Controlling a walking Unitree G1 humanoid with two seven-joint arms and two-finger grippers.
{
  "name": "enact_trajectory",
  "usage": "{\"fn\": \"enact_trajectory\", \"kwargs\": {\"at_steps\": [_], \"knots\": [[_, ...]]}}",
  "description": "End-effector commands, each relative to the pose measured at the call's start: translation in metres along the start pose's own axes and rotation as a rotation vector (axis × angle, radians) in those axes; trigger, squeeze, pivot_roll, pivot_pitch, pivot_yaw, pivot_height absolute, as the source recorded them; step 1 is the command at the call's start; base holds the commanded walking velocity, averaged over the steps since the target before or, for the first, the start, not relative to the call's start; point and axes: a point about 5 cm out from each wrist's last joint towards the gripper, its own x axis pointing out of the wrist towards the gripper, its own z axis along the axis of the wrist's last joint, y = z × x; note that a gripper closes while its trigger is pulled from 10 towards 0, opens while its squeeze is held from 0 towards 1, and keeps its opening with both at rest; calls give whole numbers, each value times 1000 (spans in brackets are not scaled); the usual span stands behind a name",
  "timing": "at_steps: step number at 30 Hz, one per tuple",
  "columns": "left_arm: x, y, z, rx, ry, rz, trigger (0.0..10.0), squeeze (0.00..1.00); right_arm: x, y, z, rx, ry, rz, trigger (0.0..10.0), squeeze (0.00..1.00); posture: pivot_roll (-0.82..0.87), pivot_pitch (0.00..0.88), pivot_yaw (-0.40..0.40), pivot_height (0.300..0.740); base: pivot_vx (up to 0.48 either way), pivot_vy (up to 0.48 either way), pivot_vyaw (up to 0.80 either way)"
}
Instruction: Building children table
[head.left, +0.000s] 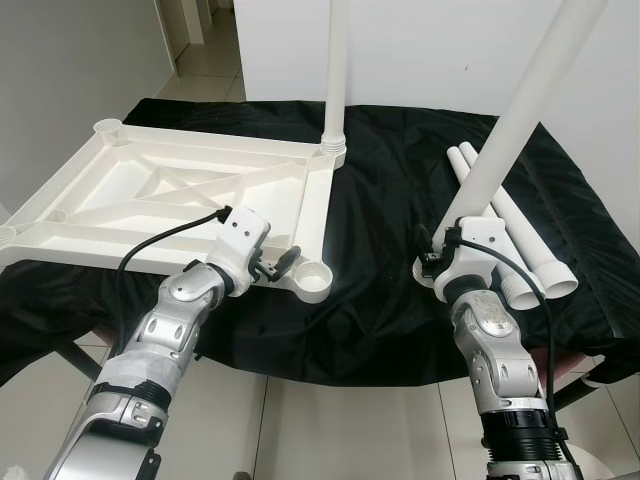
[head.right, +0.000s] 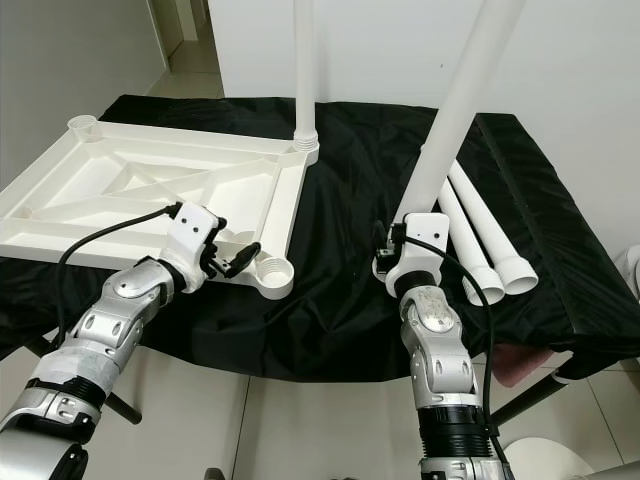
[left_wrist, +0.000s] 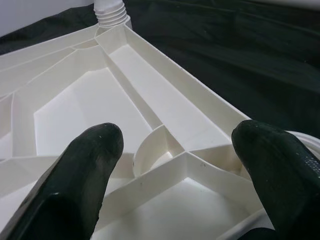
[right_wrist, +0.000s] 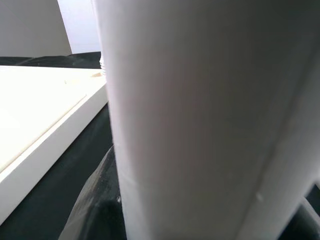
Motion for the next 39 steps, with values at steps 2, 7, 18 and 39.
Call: {"fn": "enact_trajectory", "kwargs": {"at_steps": [2, 7, 18, 39], "knots": [[-1, 3, 1, -40, -5, 20, 10000, 0, 0, 2, 4, -17, -23, 8, 10000, 0, -1, 31, -25, 740, 0, 0, 0], [-2, 5, 1, -45, -8, 31, 10000, 0, 0, 2, 3, -19, -20, 8, 10000, 0, 2, 38, -25, 740, 0, 185, 0], [-2, 4, 3, -53, -9, 40, 10000, 0, -1, 2, 2, -25, -16, 5, 10000, 0, 2, 45, -20, 740, 0, 302, 0], [-1, -9, 3, 29, 13, -30, 10000, 0, 0, 0, 2, -36, -18, -1, 10000, 0, 7, 59, -7, 740, 0, 0, 0]]}}
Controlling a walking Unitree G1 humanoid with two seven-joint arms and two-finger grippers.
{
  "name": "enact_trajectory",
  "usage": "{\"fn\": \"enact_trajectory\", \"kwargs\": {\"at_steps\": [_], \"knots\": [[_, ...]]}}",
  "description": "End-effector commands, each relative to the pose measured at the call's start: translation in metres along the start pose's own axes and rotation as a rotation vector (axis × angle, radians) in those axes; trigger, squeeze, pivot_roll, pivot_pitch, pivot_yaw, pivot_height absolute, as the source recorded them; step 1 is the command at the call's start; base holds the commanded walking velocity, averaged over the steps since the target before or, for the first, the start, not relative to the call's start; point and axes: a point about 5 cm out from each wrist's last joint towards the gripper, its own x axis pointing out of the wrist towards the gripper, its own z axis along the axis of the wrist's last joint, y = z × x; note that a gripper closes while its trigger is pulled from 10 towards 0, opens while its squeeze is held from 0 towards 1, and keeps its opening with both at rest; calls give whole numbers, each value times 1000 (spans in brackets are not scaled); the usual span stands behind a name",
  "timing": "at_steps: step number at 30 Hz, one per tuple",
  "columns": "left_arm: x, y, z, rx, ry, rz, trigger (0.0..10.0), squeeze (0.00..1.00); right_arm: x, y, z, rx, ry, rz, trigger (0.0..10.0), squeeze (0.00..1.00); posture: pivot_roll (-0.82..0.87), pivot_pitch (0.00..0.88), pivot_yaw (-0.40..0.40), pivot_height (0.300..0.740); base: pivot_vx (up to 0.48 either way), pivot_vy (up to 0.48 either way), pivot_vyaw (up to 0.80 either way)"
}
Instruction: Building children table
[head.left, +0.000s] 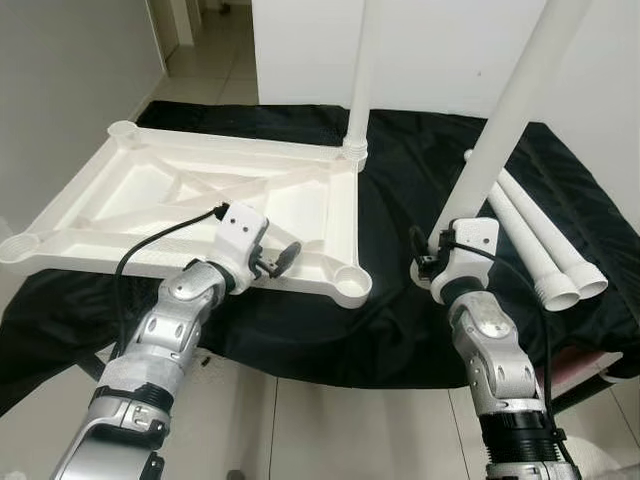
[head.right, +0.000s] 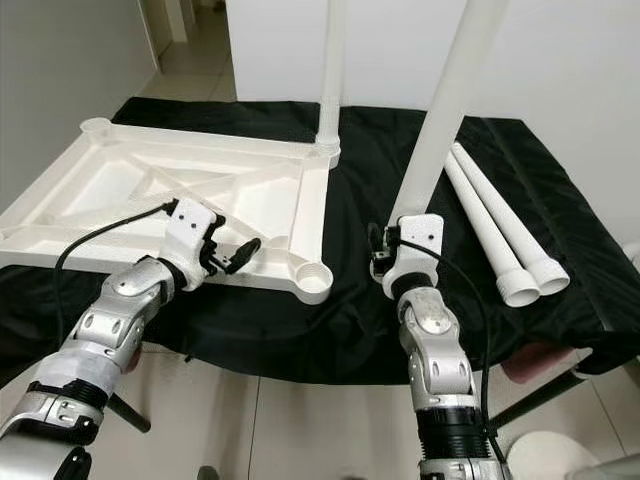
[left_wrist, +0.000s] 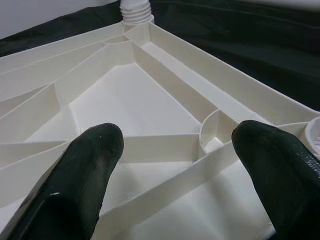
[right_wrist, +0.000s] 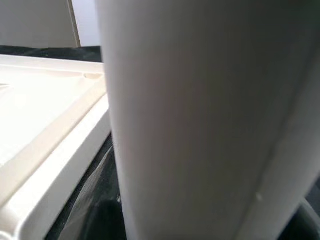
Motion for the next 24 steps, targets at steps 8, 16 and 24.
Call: {"fn": "enact_trajectory", "kwargs": {"at_steps": [8, 16, 24], "knots": [[-3, -9, -3, 25, 7, -90, 10000, 0, 1, -2, 3, -15, -24, -6, 10000, 0, 6, 60, 1, 740, 0, 0, 0], [-16, -20, -10, 89, 72, -333, 10000, 0, 1, -5, 3, -29, -24, -2, 10000, 0, 12, 60, 7, 740, 0, 0, 0], [-15, -15, -38, 170, 280, -350, 10000, 0, 2, -8, 5, -37, -35, -17, 10000, 0, 0, 52, 28, 740, 0, 0, 0]]}}
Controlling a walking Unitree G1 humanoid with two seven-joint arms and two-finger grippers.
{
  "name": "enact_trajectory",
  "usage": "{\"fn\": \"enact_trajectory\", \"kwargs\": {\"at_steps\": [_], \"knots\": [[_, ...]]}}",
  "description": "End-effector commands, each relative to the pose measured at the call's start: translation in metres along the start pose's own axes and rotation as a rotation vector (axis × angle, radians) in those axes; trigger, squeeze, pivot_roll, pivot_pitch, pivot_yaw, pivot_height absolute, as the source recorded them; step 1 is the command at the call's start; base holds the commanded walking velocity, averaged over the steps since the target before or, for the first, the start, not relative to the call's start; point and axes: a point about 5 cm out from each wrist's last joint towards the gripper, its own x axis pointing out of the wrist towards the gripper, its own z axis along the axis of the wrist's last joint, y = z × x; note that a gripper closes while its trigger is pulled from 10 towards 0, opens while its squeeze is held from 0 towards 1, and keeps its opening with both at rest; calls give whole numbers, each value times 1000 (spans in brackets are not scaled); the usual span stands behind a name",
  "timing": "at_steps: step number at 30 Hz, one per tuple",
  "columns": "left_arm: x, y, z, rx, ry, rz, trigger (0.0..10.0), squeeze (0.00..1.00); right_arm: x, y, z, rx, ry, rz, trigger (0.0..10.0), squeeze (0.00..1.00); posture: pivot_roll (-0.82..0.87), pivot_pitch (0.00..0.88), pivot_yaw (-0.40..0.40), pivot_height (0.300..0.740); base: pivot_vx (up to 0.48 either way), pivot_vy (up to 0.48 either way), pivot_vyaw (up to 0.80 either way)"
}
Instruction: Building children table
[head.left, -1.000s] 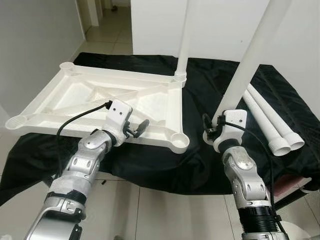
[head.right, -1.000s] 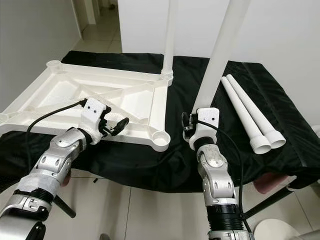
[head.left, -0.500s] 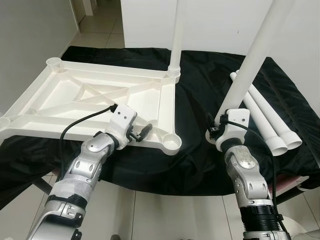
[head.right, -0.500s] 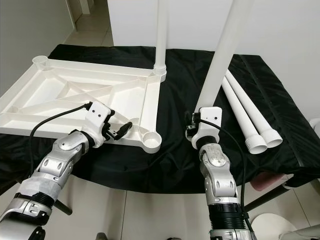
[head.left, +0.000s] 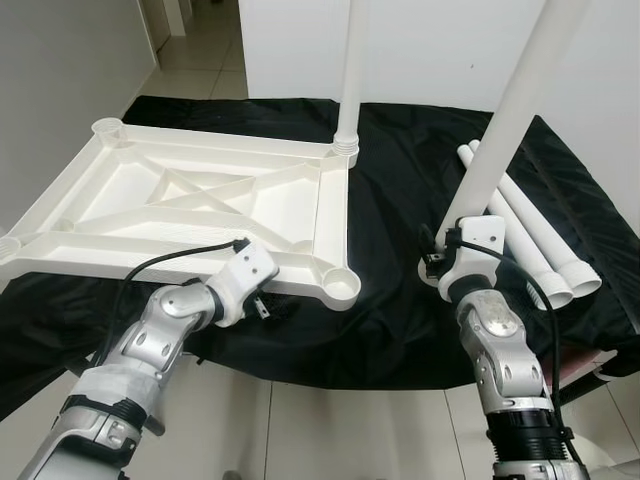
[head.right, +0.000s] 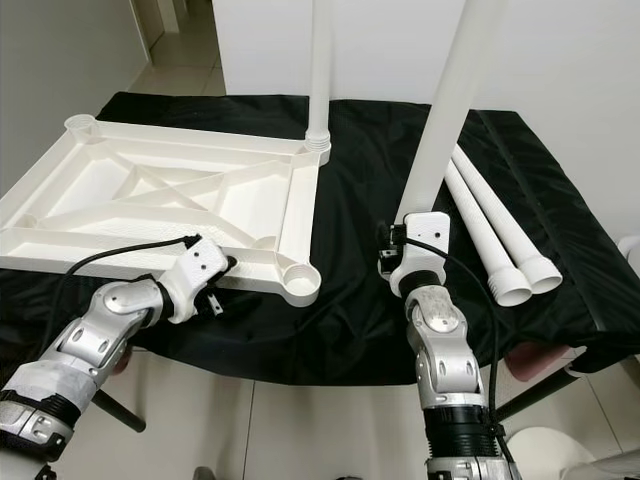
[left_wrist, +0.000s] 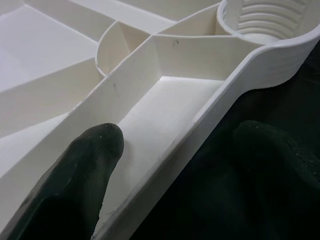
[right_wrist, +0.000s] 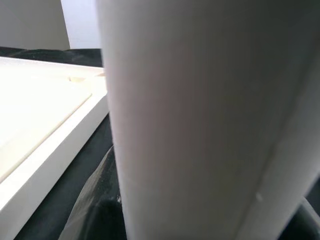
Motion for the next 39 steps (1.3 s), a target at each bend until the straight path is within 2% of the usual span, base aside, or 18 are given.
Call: {"fn": "enact_trajectory", "kwargs": {"at_steps": [1, 5, 6, 10, 16, 20, 21, 22, 23, 24, 39], "knots": [[4, -4, -8, -9, 56, -21, 10000, 0, 1, 1, 2, -1, -18, -5, 10000, 0, 0, 52, 28, 740, 0, 0, 0], [6, -1, -8, -18, 64, -2, 10000, 0, 1, 1, 2, 0, -19, -7, 10000, 0, -1, 52, 29, 740, 0, 0, 0], [10, 4, -5, -22, 66, 15, 10000, 0, 1, 1, 3, 0, -21, -12, 10000, 0, -10, 49, 35, 740, 0, 0, 0], [15, 7, -1, -9, 75, 19, 10000, 0, 2, 0, 3, -2, -24, -13, 10000, 0, -19, 45, 39, 740, 0, 0, 0], [37, -6, 17, 8, 21, -71, 10000, 0, 2, 0, 5, -7, -31, -20, 10000, 0, -44, 37, 53, 740, 0, 0, 0], [40, -13, 18, 18, 18, -110, 9843, 0, 0, -2, 5, -9, -31, -29, 10000, 0, -55, 38, 61, 740, 0, 0, 0], [42, -15, 19, 24, 11, -126, 4196, 0, -2, -3, 4, -9, -30, -34, 10000, 0, -55, 38, 61, 740, 0, 0, 0], [42, -17, 20, 15, 5, -132, 1412, 0, -3, -4, 4, -10, -29, -38, 10000, 0, -57, 37, 63, 740, 0, 0, 0], [42, -17, 20, 15, 5, -132, 1412, 0, -3, -4, 4, -10, -29, -38, 10000, 0, -57, 37, 63, 740, 0, 0, 0], [42, -18, 20, 4, -3, -142, 0, 0, -3, -4, 3, -10, -28, -40, 10000, 0, -60, 36, 65, 740, 0, 0, 0], [53, -33, 22, 2, -8, -162, 0, 0, -4, -2, 2, -10, -25, -37, 10000, 0, -64, 31, 62, 740, 0, 0, 0]]}}
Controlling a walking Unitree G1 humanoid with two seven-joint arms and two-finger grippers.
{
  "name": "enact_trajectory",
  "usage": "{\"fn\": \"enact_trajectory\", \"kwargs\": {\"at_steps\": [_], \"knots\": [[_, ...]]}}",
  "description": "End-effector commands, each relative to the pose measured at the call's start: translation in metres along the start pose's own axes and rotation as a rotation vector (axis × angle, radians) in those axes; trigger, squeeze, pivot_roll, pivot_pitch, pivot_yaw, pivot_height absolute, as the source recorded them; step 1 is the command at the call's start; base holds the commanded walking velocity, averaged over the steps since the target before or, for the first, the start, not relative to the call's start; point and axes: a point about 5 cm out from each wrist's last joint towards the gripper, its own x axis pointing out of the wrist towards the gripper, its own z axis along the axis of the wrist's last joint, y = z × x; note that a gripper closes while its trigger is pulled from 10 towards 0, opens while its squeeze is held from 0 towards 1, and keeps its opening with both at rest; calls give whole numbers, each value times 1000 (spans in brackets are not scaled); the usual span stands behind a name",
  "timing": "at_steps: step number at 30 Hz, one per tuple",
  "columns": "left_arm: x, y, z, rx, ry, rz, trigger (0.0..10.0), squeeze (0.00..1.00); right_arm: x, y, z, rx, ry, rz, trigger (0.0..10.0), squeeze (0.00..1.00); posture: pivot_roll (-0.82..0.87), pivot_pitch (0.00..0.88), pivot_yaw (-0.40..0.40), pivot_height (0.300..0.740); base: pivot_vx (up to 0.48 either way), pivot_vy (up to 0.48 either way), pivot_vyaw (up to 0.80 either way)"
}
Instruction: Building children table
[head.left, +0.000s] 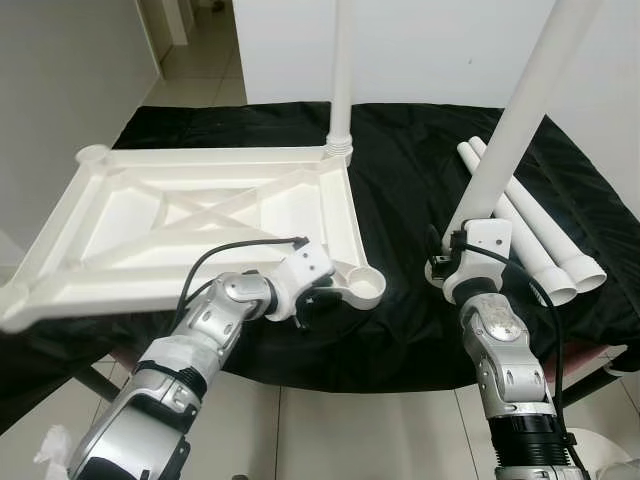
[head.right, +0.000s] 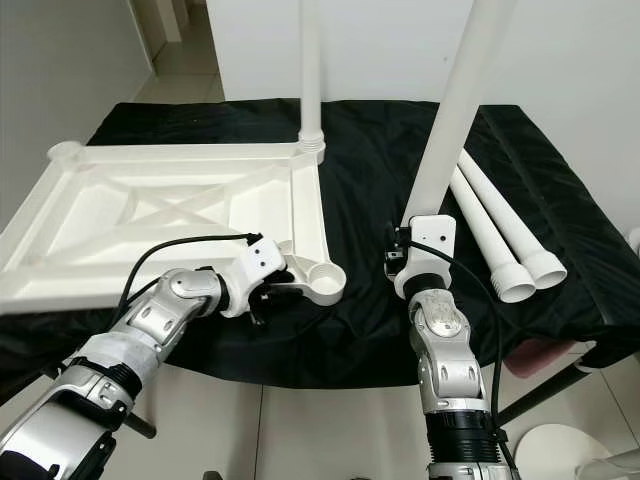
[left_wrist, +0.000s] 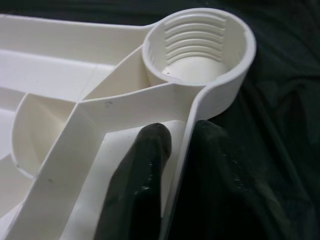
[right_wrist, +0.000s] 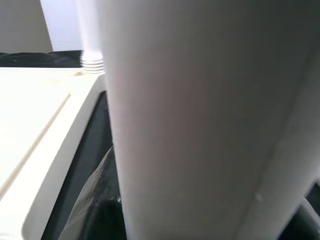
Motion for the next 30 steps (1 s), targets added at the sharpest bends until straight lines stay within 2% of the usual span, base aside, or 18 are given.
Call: {"fn": "enact_trajectory", "kwargs": {"at_steps": [1, 2, 10, 11, 14, 15, 16, 19, 21, 26, 27, 30], "knots": [[-1, -3, -11, -24, 38, 13, 0, 0, 1, 3, 4, 10, -22, 5, 10000, 0, -67, 32, 62, 740, 0, 0, 0], [1, -5, -11, -30, 31, 14, 10000, 0, 1, 4, 5, 19, -28, 14, 10000, 0, -67, 34, 61, 740, 0, 0, 0], [0, -10, -14, -37, 27, 8, 10000, 0, 1, 8, 7, 33, -38, 41, 10000, 0, -61, 46, 56, 740, 0, 0, 0], [-2, -11, -14, -48, 13, -14, 10000, 1000, 1, 11, 7, 48, -42, 55, 10000, 0, -54, 52, 56, 740, 0, 0, 0], [-5, -13, -9, -27, -16, -41, 10000, 1000, 3, 17, 10, 71, -54, 92, 10000, 0, -45, 56, 56, 740, 0, 0, 0], [-6, -13, -6, -28, -32, -32, 10000, 145, 4, 20, 11, 74, -62, 109, 10000, 0, -36, 58, 55, 740, 0, 0, 0], [-7, -13, -3, -47, -52, -31, 10000, 0, 4, 22, 13, 74, -73, 122, 10000, 0, -36, 58, 55, 740, 0, 0, 0], [-12, -16, 7, -134, -117, -75, 10000, 0, 7, 28, 20, 59, -114, 160, 10000, 0, -30, 63, 52, 740, 0, 0, 0], [-14, -17, 9, -142, -134, -83, 10000, 0, 7, 30, 22, 62, -121, 178, 10000, 0, -30, 63, 52, 740, 0, 0, 0], [-29, -8, 24, -181, -208, -13, 10000, 0, 9, 41, 35, 105, -170, 234, 10000, 0, -19, 69, 44, 740, 0, 0, 0], [-29, -8, 24, -181, -208, -13, 10000, 0, 9, 41, 35, 105, -170, 234, 10000, 0, -19, 69, 44, 740, 0, 0, 0], [-43, 4, 28, -191, -236, 72, 10000, 0, 6, 49, 22, 106, -131, 286, 10000, 0, 0, 72, 26, 740, 0, 0, 0]]}}
